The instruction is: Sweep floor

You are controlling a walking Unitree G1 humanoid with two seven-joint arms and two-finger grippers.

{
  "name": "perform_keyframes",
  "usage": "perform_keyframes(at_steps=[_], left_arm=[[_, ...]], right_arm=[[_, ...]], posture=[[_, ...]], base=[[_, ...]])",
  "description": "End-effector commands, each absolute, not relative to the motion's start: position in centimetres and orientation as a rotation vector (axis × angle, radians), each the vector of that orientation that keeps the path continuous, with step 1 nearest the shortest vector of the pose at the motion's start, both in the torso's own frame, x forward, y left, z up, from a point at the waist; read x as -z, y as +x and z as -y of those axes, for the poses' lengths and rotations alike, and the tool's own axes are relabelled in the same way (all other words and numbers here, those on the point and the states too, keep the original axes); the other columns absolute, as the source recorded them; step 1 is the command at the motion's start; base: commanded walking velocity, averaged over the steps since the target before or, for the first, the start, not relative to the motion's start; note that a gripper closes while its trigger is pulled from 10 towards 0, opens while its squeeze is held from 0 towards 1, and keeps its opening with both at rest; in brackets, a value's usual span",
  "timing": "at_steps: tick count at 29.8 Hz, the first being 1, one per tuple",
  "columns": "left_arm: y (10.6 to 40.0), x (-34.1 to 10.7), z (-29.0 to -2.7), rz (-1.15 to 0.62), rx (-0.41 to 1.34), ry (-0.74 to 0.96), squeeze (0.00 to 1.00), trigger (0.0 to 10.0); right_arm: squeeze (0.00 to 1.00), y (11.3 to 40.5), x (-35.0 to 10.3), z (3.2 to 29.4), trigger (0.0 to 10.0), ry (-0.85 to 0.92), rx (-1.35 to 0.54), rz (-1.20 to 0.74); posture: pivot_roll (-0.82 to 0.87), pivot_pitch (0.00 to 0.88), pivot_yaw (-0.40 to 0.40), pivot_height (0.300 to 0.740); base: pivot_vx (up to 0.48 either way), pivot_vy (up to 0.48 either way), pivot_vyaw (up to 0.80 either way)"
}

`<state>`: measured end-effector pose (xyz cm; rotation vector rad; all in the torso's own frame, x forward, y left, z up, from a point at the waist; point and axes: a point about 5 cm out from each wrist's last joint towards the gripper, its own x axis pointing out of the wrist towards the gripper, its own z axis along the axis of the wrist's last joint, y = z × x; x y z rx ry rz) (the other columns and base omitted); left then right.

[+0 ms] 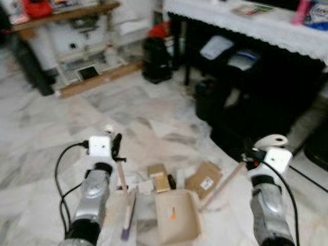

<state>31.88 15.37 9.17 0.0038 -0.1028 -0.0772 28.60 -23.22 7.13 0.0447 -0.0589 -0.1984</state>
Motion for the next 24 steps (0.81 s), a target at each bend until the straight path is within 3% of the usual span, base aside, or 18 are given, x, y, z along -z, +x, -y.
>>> perform_keyframes(at_steps=[1,9,24], left_arm=[[32.03,-9.89,-16.08,0.139,0.063,0.010,0.00,10.0],[32.06,-10.02,-16.08,0.145,0.064,0.013,0.00,10.0],[32.12,-10.13,-16.02,0.147,0.068,0.009,0.00,10.0]], right_arm=[[0.00,29.22,-8.03,22.45,10.0,0.055,0.177,0.100],[0.00,29.19,-7.96,22.38,10.0,0.060,0.179,0.100],[0.00,29.12,-8.02,22.23,10.0,0.041,0.173,0.112]], posture=[[-0.09,0.000,0.050,0.740],[-0.09,0.000,0.052,0.740],[-0.08,0.000,0.051,0.740]], base=[[0.000,0.000,-0.78],[0.000,0.000,-0.78],[0.032,0.000,0.00]])
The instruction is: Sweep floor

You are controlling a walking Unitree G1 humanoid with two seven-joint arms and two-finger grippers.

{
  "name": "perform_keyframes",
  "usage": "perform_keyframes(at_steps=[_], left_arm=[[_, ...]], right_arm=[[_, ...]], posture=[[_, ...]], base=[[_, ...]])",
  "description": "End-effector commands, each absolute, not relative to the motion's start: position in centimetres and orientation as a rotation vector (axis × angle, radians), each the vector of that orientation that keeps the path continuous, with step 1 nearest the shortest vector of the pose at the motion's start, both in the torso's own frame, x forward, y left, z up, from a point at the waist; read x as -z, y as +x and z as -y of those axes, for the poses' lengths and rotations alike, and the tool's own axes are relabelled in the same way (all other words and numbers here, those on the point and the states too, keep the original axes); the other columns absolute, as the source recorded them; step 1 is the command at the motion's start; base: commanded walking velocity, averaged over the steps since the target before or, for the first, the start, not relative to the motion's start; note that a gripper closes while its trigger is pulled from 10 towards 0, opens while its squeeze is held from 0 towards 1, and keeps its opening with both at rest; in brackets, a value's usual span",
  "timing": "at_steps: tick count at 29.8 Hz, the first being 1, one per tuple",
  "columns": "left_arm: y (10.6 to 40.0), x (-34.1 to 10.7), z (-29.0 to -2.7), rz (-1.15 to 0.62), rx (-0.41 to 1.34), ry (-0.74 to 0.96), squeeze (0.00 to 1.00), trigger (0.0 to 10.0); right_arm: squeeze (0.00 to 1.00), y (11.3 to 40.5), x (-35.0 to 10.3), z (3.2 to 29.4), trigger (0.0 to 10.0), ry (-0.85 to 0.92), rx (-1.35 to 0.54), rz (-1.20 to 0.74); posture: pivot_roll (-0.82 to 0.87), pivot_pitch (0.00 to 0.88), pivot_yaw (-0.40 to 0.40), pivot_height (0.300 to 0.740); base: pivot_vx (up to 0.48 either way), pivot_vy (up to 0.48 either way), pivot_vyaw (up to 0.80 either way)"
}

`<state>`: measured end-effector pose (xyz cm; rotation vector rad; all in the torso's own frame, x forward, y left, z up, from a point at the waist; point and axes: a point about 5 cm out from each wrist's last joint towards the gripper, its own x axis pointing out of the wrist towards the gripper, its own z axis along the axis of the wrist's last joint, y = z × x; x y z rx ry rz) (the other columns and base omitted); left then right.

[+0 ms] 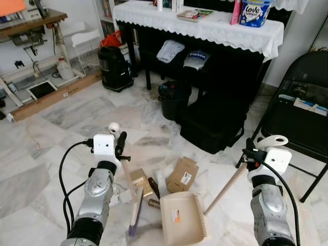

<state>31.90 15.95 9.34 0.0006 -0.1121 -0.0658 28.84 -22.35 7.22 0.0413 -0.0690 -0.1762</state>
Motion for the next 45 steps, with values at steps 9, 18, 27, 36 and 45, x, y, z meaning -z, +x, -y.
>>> perform_keyframes(at_steps=[9,18,27,36,45], left_arm=[[32.1,-10.1,-16.2,0.147,0.058,0.012,0.00,10.0],[32.2,-10.2,-16.4,0.152,0.051,0.013,0.00,10.0],[32.2,-10.3,-16.4,0.163,0.047,0.011,0.00,10.0],[32.2,-10.3,-16.5,0.160,0.044,0.018,0.00,10.0],[32.1,-10.3,-16.5,0.158,0.053,0.018,0.00,10.0]], right_arm=[[0.00,29.1,-8.0,22.3,10.0,0.042,0.173,0.111],[0.00,29.0,-7.9,22.4,10.0,0.028,0.166,0.106],[0.00,28.7,-7.8,22.6,10.0,0.027,0.171,0.100],[0.00,27.7,-7.4,22.9,10.0,0.013,0.213,0.095],[0.00,25.8,-6.6,23.8,10.0,-0.021,0.274,0.070]], posture=[[-0.09,0.000,0.049,0.740],[-0.09,0.000,0.047,0.740],[-0.09,0.000,0.047,0.740],[-0.09,0.000,0.049,0.740],[-0.09,0.000,0.054,0.740]], base=[[0.315,0.000,0.00],[0.358,0.000,0.00],[0.140,0.000,0.00],[0.000,0.000,0.00],[0.000,0.000,0.00]])
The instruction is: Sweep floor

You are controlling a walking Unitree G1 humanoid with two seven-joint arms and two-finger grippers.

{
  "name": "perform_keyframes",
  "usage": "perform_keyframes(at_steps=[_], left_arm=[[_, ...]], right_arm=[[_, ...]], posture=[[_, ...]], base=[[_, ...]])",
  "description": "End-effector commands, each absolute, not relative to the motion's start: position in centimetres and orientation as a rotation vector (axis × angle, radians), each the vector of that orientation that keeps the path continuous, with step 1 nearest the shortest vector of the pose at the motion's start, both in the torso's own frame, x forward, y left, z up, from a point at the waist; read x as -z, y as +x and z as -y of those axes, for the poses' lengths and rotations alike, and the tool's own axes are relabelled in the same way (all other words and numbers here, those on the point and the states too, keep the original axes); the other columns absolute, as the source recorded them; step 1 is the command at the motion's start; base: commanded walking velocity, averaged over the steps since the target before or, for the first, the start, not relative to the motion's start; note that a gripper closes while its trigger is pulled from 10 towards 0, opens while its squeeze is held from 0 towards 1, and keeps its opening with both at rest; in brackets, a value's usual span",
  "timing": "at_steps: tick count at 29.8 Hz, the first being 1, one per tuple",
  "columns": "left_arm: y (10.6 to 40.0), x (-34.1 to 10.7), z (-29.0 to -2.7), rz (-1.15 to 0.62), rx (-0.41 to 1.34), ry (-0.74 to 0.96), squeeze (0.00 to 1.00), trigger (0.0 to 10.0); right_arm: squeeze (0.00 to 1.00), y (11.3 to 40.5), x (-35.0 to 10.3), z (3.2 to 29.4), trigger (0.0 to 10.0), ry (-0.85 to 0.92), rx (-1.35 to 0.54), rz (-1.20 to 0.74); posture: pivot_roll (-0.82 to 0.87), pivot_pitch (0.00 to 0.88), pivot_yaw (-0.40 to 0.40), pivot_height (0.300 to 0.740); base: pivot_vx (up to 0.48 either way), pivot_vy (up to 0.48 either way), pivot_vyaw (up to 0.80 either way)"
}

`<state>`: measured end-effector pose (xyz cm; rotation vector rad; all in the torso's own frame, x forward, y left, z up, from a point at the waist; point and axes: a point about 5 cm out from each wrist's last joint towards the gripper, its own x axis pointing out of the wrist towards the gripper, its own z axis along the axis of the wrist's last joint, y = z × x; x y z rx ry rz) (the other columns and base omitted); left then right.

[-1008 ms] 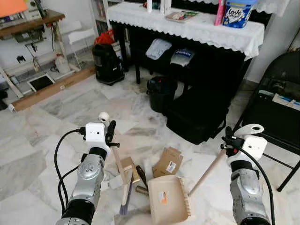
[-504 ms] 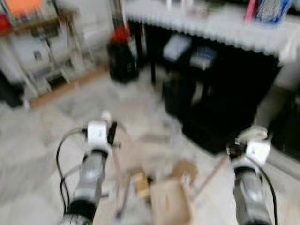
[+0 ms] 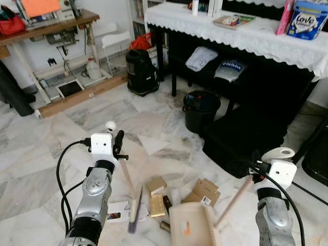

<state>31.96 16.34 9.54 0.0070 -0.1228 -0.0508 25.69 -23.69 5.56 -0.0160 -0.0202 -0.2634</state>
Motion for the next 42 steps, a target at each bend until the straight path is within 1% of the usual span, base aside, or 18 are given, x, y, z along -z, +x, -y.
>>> perform_keyframes(at_steps=[1,4,8,13,27,34,38,42], left_arm=[[32.1,-10.3,-16.5,0.158,0.053,0.019,0.00,10.0],[32.1,-10.3,-16.5,0.157,0.055,0.019,0.00,10.0],[32.1,-10.2,-16.3,0.155,0.061,0.017,0.00,10.0],[32.2,-10.3,-16.2,0.157,0.068,0.014,0.00,10.0],[32.0,-10.6,-16.3,0.157,0.108,0.021,0.00,10.0],[31.9,-10.6,-16.5,0.154,0.112,0.020,0.00,10.0],[31.9,-10.6,-16.1,0.153,0.121,0.014,0.00,10.0],[31.8,-10.6,-16.1,0.152,0.123,0.011,0.00,10.0]], right_arm=[[0.00,25.6,-6.6,23.9,10.0,-0.025,0.278,0.069],[0.00,24.9,-7.0,24.0,10.0,-0.078,0.268,0.078],[0.00,24.4,-7.1,24.1,10.0,-0.096,0.268,0.078],[0.00,23.4,-5.9,25.1,10.0,-0.139,0.325,0.024],[0.00,23.2,-3.0,24.9,10.0,-0.133,0.351,-0.086],[0.00,22.9,-3.3,25.8,10.0,-0.175,0.380,-0.068],[0.00,22.8,-3.9,26.7,10.0,-0.209,0.415,-0.035],[0.00,23.2,-4.2,26.6,10.0,-0.217,0.422,-0.011]], posture=[[-0.10,0.000,0.056,0.740],[-0.10,0.000,0.058,0.740],[-0.11,0.000,0.059,0.740],[-0.11,0.000,0.062,0.740],[-0.08,0.000,0.080,0.740],[-0.08,0.000,0.082,0.740],[-0.08,0.000,0.083,0.740],[-0.07,0.000,0.084,0.740]], base=[[0.000,0.000,0.00],[0.000,0.000,0.00],[0.000,0.000,0.00],[0.000,0.000,0.00],[0.000,0.000,0.00],[0.000,0.000,0.00],[0.000,0.000,0.00],[0.000,0.000,0.00]])
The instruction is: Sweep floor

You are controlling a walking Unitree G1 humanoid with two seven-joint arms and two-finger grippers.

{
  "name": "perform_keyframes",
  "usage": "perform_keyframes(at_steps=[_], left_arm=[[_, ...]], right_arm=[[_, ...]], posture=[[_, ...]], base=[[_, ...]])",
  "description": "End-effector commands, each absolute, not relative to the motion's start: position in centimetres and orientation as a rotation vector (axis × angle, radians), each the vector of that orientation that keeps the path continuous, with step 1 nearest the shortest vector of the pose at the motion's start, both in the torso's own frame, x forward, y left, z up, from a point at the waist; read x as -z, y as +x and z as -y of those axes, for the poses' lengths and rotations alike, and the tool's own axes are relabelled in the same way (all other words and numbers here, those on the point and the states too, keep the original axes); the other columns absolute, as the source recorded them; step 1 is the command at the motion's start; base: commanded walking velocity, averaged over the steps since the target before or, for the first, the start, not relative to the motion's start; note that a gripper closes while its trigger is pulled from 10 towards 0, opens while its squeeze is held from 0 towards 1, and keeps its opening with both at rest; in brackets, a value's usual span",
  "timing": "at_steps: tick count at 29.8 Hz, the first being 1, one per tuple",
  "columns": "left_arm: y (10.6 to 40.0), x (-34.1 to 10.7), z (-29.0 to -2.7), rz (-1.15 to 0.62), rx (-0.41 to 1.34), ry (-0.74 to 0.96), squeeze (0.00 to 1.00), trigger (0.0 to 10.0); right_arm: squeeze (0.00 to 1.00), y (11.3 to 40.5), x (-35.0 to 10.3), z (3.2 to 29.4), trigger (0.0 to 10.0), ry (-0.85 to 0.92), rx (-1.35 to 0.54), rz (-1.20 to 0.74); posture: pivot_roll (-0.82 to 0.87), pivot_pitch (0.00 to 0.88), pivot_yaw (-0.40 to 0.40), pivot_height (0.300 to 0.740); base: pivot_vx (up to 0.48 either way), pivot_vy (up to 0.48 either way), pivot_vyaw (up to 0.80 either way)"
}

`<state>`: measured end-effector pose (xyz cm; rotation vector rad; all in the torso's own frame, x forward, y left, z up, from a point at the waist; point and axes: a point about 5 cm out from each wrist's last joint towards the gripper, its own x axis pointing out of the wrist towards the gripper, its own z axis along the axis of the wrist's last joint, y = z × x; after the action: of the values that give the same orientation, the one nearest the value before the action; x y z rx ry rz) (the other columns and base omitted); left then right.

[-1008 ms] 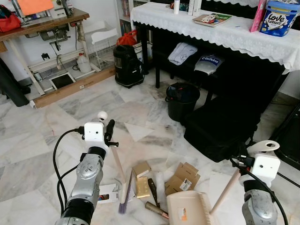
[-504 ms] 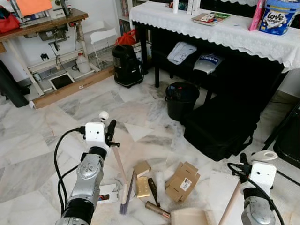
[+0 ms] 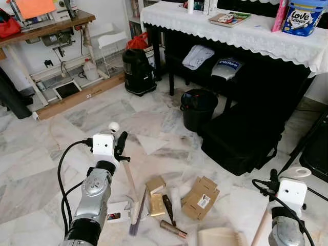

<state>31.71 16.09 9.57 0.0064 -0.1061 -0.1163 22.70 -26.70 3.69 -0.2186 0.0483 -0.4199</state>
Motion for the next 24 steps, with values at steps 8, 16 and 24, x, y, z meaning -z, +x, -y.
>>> perform_keyframes(at_steps=[8,16,24], left_arm=[[31.7,-10.8,-16.5,0.152,0.125,0.020,0.00,10.0],[31.6,-11.1,-16.9,0.161,0.132,0.020,0.00,10.0],[31.4,-11.2,-16.9,0.161,0.142,0.020,0.00,10.0]], right_arm=[[0.00,24.0,-3.2,25.1,10.0,-0.187,0.407,-0.029],[0.00,24.3,-2.4,24.3,10.0,-0.184,0.396,-0.050],[0.00,24.4,-2.8,25.0,10.0,-0.217,0.433,-0.022]], posture=[[-0.06,0.000,0.090,0.740],[-0.04,0.000,0.094,0.740],[-0.03,0.000,0.101,0.740]], base=[[0.000,0.000,0.00],[0.000,0.000,0.00],[0.000,0.000,0.00]])
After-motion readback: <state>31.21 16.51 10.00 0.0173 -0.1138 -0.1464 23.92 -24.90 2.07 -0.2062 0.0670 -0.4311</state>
